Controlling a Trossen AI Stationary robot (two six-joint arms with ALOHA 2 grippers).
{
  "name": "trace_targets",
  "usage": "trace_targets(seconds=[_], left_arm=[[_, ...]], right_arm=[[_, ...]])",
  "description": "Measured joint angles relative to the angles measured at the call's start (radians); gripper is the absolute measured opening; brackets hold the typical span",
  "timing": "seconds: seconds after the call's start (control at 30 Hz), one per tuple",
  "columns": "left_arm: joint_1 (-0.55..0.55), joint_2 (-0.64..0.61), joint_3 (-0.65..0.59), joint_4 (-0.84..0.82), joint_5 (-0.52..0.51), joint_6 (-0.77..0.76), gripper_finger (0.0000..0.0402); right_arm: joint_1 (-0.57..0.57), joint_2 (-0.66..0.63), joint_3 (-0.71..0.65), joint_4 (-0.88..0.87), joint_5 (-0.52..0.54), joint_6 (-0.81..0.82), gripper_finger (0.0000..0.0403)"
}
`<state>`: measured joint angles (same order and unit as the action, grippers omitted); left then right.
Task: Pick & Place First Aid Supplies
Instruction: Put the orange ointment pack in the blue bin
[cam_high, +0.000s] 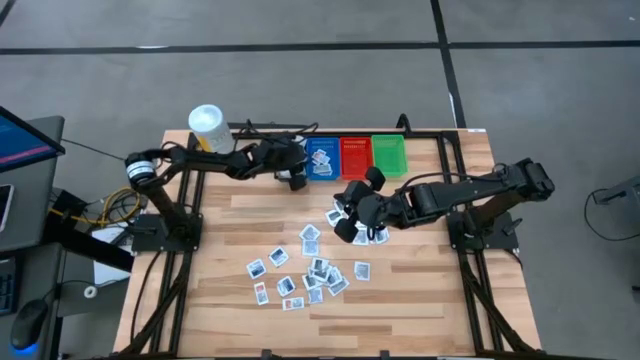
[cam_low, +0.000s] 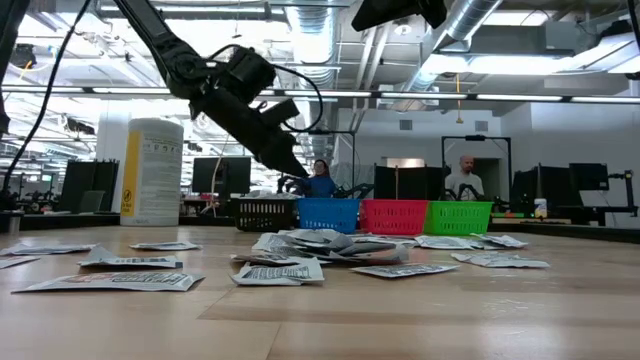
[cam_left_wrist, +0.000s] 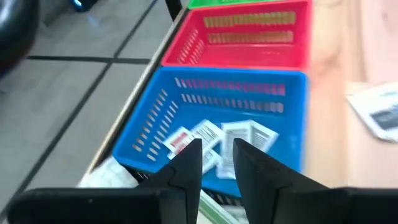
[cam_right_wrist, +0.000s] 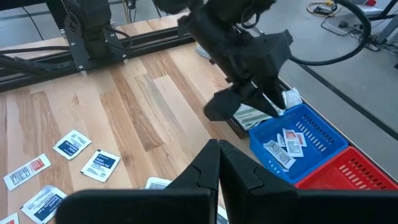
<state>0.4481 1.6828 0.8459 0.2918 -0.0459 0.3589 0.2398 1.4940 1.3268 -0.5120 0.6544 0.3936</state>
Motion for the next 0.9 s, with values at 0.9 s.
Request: trace_targets(seconds=[0.9], left_arm=[[-0.267, -0.792, -0.482, -0.257, 0.198, -0.492, 0.0092]], right_arm=[[0.002, 0.024, -0.047, 0.085, -0.106, 0.09, 0.0001]])
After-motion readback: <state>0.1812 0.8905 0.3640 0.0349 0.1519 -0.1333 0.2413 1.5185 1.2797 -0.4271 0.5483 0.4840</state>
